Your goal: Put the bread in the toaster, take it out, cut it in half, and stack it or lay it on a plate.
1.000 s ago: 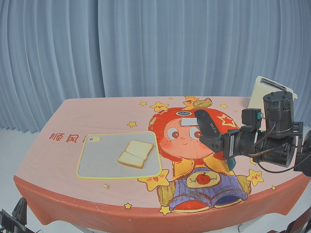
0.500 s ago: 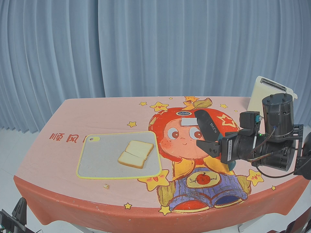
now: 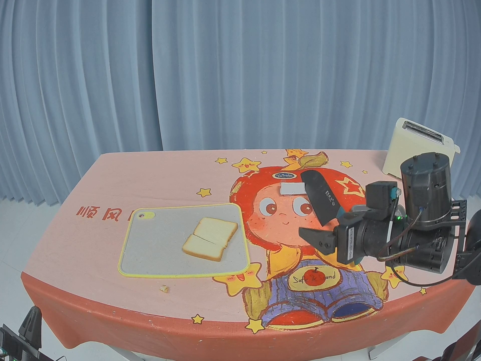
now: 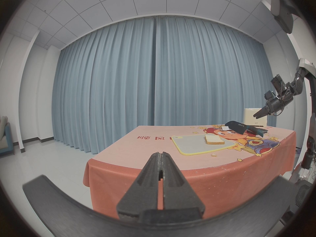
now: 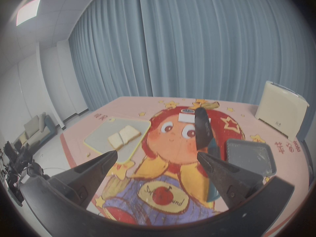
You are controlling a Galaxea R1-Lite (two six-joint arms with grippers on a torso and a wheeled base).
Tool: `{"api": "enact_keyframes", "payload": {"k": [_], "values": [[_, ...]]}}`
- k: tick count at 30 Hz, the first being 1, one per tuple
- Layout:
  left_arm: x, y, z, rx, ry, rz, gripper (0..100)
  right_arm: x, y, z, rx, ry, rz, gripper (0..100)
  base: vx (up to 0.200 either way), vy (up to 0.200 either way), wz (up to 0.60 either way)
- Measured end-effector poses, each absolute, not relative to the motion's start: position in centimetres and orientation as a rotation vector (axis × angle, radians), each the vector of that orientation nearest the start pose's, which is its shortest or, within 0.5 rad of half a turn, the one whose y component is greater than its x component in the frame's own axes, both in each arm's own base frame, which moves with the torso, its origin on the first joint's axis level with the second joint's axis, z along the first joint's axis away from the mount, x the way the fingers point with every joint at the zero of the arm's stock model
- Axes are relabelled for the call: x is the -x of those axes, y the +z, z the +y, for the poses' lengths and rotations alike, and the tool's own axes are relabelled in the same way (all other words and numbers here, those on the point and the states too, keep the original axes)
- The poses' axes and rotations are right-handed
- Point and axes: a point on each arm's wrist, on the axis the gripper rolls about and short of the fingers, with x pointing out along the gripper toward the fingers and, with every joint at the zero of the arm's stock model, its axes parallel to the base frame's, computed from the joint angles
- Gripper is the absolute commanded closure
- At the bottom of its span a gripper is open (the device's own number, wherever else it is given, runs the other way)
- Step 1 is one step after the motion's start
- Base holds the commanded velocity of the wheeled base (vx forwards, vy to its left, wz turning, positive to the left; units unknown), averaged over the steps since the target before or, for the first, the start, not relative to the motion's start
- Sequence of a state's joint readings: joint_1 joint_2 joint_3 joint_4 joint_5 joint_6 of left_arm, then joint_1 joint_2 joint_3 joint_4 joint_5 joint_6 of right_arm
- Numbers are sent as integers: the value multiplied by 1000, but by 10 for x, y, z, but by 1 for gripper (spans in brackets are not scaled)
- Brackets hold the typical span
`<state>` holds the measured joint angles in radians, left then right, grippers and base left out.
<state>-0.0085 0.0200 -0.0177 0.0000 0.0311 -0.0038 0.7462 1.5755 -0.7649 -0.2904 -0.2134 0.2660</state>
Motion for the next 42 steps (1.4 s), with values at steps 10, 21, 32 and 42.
{"api": "enact_keyframes", "payload": {"k": [10, 21, 32, 42], "values": [[23, 81, 1, 2, 23, 3, 100, -198, 176, 179, -18, 457, 521, 0, 0, 0, 0], [23, 81, 1, 3, 23, 3, 100, -198, 175, 179, -18, 456, 523, 0, 0, 0, 0], [23, 81, 1, 4, 23, 2, 100, -197, 175, 181, -17, 463, 523, 0, 0, 0, 0], [23, 81, 1, 3, 23, 2, 100, -184, 166, 194, 20, 524, 555, 0, 0, 0, 0]]}}
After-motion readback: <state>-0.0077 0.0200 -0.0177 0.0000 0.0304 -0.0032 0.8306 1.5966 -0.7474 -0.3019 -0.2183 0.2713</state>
